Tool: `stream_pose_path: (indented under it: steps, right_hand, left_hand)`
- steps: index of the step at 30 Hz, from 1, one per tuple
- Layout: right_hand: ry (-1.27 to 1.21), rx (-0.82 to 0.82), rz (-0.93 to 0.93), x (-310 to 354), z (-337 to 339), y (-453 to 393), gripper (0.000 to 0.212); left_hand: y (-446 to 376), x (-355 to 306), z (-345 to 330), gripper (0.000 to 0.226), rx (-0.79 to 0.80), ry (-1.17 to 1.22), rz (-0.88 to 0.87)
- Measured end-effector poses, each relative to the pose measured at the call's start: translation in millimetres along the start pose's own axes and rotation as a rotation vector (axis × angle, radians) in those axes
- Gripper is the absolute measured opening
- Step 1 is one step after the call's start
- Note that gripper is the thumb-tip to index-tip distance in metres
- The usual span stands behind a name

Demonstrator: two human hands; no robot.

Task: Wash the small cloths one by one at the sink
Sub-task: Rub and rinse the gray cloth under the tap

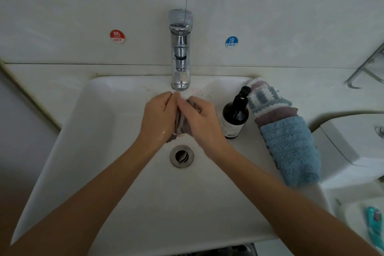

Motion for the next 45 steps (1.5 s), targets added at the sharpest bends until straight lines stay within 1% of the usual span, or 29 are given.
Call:
stream_pose_path:
  steps: [2, 4, 7, 9, 12, 15, 17, 19, 21, 26, 27, 28, 30, 31, 32, 33, 34, 36, 37, 38, 40, 42, 45]
  right_hand:
    - [0.016, -0.048, -0.001, 6.1, 9.9, -3.6, 0.038]
    - [0.050, -0.083, -0.016, 6.8, 19.5, -6.7, 0.032]
    - [0.157, -0.030, -0.024, 8.1, 22.9, -9.1, 0.022]
    - [0.240, 0.003, -0.014, 9.3, 21.5, -10.9, 0.018]
    - [0.332, 0.016, 0.015, 9.8, 24.3, -14.6, 0.018]
    - [0.453, 0.067, -0.005, 6.7, 26.8, -17.4, 0.022]
    - [0.518, 0.093, -0.002, 7.5, 28.1, -17.5, 0.025]
    - [0.542, 0.109, -0.016, 8.7, 28.8, -18.3, 0.029]
    - [0.572, 0.141, -0.042, 8.7, 28.7, -18.7, 0.033]
    - [0.602, 0.334, -0.172, 1.2, 27.6, -12.1, 0.038]
    - [0.591, 0.357, -0.198, 0.0, 27.7, -11.1, 0.043]
    - [0.569, 0.366, -0.219, -1.0, 27.9, -10.6, 0.055]
    - [0.517, 0.352, -0.271, -0.2, 28.6, -9.9, 0.086]
    - [0.499, 0.347, -0.291, 0.9, 28.8, -8.8, 0.092]
    - [0.496, 0.347, -0.301, 1.8, 29.1, -8.0, 0.093]
    - [0.498, 0.350, -0.304, 2.0, 29.2, -8.6, 0.087]
    - [0.490, 0.352, -0.298, 1.4, 29.8, -10.1, 0.076]
    - [0.431, 0.344, -0.301, -1.6, 32.6, -13.6, 0.044]
    - [0.402, 0.346, -0.309, -2.4, 33.2, -13.4, 0.033]
    - [0.395, 0.352, -0.310, -2.9, 33.2, -12.9, 0.027]
    - [0.386, 0.359, -0.307, -2.8, 32.3, -12.6, 0.026]
    - [0.317, 0.347, -0.309, -1.9, 32.7, -12.4, 0.026]
    - [0.292, 0.266, -0.246, 4.4, 36.9, -13.6, 0.036]
  left_hand:
    - [-8.3, -2.4, 8.6, 0.040, 0.102, -0.054, -0.022]
    - [-17.5, 0.1, 20.7, 0.039, 0.194, -0.069, -0.003]
    - [-20.5, 6.7, 33.9, 0.034, 0.344, -0.016, 0.079]
    - [-19.5, 10.3, 37.6, 0.030, 0.408, -0.023, 0.110]
    - [-19.3, 14.0, 38.8, 0.027, 0.476, -0.050, 0.126]
    - [-14.9, 17.3, 37.5, 0.014, 0.568, 0.037, 0.213]
    - [-12.3, 17.4, 37.3, 0.012, 0.603, 0.064, 0.244]
    - [-13.5, 16.6, 39.1, 0.013, 0.608, -0.004, 0.205]
    - [-16.5, 15.4, 41.9, 0.018, 0.611, -0.143, 0.114]
    - [-17.6, 14.2, 45.8, 0.029, 0.601, -0.364, -0.035]
    - [-16.9, 12.4, 44.7, 0.028, 0.608, -0.388, -0.057]
    - [-15.8, 10.3, 43.0, 0.024, 0.619, -0.380, -0.062]
    - [-12.6, 7.8, 38.6, 0.018, 0.636, -0.267, -0.017]
    - [-11.4, 7.9, 37.0, 0.017, 0.637, -0.201, 0.014]
    - [-10.5, 8.1, 35.6, 0.016, 0.639, -0.154, 0.040]
    - [-10.1, 8.4, 34.8, 0.017, 0.643, -0.134, 0.050]
    - [-10.0, 8.3, 34.3, 0.017, 0.649, -0.133, 0.046]
    - [-10.2, 7.1, 33.4, 0.017, 0.659, -0.138, 0.027]
    - [-10.1, 6.5, 33.0, 0.018, 0.658, -0.130, 0.026]
    - [-9.7, 6.1, 32.7, 0.019, 0.654, -0.118, 0.038]
    - [-8.7, 5.7, 31.9, 0.019, 0.625, -0.082, 0.080]
    - [-9.5, 5.2, 30.1, 0.021, 0.576, -0.052, 0.091]
    - [-10.5, 8.0, 27.9, 0.017, 0.550, -0.097, 0.072]
Point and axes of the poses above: each hand's wrist, its own y-axis away from the middle knuckle, its own z-axis out of the back of the hand, x = y × z, the point moved 6 cm from there along -y, towards the middle knuckle, and after that the axes turned 13 degrees about -z, right-handed, at the moved point
